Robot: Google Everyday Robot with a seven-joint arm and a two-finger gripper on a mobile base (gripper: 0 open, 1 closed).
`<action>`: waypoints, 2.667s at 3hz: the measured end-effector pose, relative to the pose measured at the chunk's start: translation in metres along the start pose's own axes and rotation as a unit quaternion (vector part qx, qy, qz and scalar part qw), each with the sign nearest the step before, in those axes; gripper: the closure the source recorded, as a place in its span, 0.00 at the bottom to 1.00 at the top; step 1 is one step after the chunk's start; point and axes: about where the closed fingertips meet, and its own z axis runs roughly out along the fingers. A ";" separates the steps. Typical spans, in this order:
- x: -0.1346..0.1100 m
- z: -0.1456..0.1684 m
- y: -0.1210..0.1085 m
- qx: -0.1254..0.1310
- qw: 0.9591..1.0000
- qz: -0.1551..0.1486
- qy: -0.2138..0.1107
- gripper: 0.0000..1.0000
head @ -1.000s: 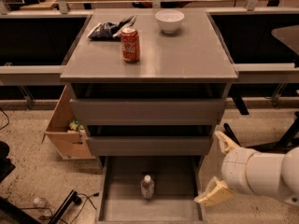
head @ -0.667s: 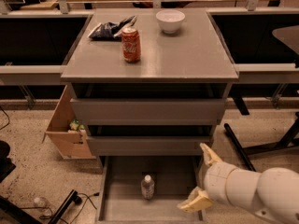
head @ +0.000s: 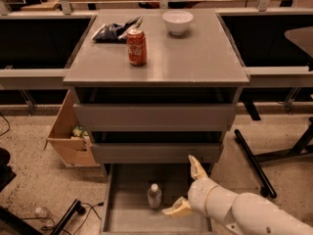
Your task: Pick blue plastic bottle from bottom drawer and place on counter
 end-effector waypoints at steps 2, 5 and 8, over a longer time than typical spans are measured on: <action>0.028 0.055 0.002 -0.004 0.999 0.043 -0.024 0.00; 0.106 0.140 0.005 -0.077 0.987 0.031 -0.140 0.00; 0.166 0.225 0.026 -0.132 0.975 0.050 -0.174 0.00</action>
Offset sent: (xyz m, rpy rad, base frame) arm 0.0289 0.0096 -0.0385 0.0645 0.0132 -0.0203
